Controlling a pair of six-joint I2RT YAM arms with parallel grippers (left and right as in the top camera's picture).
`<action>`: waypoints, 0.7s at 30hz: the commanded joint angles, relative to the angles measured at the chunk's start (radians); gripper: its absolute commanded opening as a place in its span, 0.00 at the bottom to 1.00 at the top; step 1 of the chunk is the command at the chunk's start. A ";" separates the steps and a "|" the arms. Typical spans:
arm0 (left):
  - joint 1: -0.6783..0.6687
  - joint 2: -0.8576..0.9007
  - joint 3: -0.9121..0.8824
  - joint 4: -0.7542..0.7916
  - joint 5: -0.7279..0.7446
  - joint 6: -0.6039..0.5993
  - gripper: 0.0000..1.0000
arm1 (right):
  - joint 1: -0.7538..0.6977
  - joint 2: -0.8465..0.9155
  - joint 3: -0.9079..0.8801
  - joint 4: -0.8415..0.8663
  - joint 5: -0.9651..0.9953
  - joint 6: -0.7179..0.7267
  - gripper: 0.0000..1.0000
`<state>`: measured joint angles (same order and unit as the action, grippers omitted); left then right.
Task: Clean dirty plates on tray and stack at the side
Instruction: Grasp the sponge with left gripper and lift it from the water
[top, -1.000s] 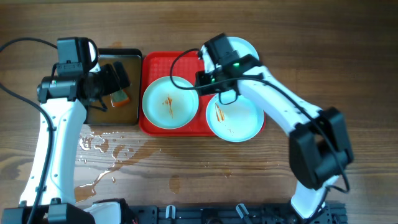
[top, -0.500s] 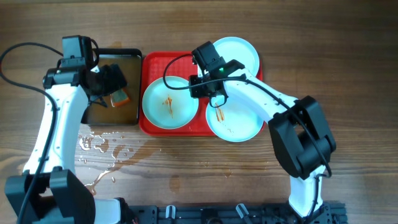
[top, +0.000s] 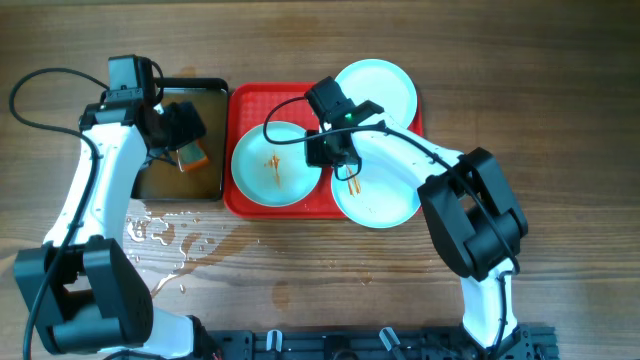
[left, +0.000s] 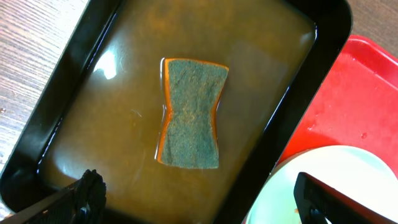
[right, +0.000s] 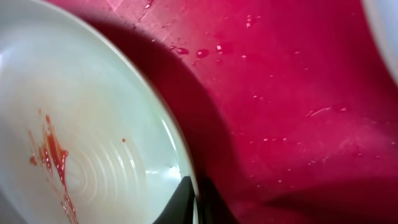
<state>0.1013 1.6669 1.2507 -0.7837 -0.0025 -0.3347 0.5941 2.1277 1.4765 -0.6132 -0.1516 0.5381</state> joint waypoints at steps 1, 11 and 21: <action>0.008 0.023 0.019 0.026 -0.011 -0.011 0.89 | 0.010 0.034 0.001 0.010 0.024 0.013 0.04; 0.008 0.074 -0.051 0.139 0.060 0.091 0.48 | 0.010 0.034 0.001 0.029 0.020 0.010 0.05; 0.008 0.216 -0.052 0.190 0.042 0.150 0.38 | 0.010 0.034 0.001 0.028 0.020 0.008 0.04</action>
<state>0.1013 1.8317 1.2076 -0.6098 0.0429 -0.2237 0.5995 2.1281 1.4765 -0.5865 -0.1516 0.5381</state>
